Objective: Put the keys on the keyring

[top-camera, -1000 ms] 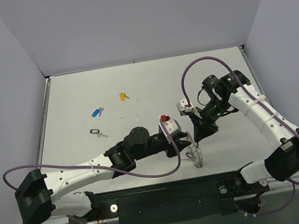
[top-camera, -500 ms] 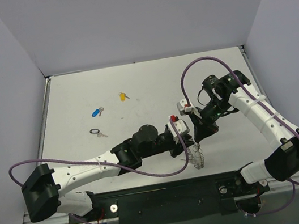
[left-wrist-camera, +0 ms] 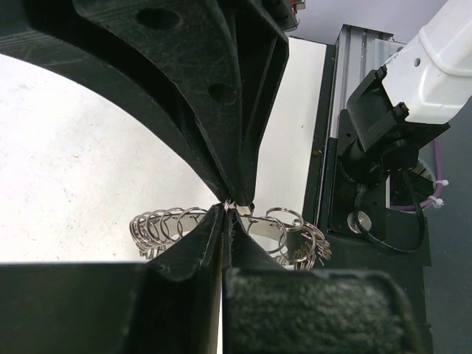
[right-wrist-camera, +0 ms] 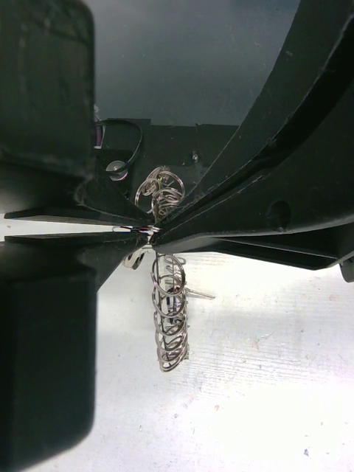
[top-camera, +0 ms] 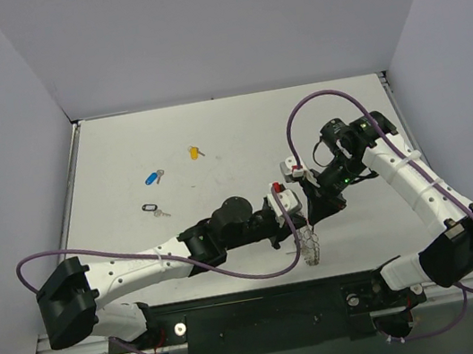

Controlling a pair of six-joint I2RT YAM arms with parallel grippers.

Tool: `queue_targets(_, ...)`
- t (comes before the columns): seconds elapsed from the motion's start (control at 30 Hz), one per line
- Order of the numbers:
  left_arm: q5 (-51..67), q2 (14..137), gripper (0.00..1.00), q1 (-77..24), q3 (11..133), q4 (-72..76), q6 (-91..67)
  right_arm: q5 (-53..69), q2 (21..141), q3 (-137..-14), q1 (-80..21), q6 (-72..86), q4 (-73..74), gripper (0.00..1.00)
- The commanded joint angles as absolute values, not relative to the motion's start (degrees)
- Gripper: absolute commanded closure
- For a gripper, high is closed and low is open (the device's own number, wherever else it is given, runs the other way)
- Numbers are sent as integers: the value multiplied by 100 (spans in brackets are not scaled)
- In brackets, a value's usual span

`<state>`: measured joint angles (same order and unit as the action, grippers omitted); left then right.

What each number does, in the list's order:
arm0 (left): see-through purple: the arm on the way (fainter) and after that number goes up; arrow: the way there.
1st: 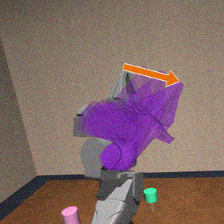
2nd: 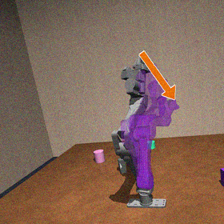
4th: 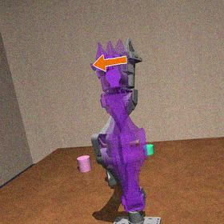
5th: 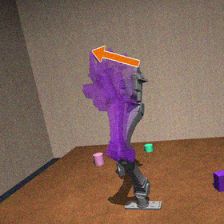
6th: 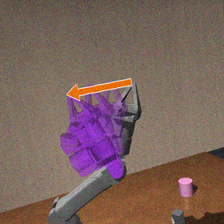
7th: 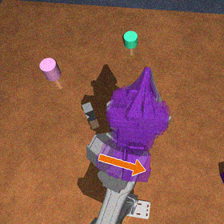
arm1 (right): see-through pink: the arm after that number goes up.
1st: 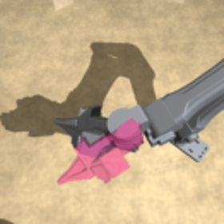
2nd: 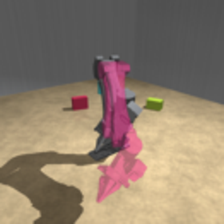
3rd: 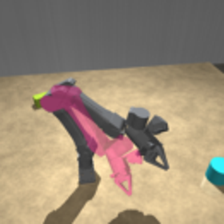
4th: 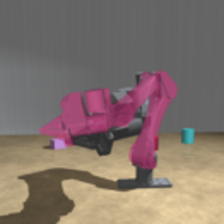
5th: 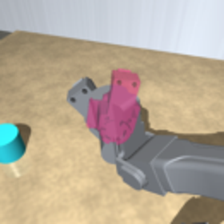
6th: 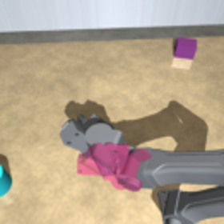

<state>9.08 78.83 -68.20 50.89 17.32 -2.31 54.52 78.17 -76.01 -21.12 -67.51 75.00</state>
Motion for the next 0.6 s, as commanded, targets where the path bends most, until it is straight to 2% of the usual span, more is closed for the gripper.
queue_targets(0.0, 1028, 7910, 93, -6847, 5379, 1951, -211, 5687, 7655, -7585, -2171, -6741, 7761, 100)
queue_targets(0.17, 976, 7901, 84, -6847, 5361, 2056, -308, 5678, 7629, -7576, -2171, -6733, 7735, 100)
queue_targets(0.57, 984, 7866, 79, -6847, 5273, 2311, -431, 5687, 7629, -7567, -2171, -6732, 7726, 100)
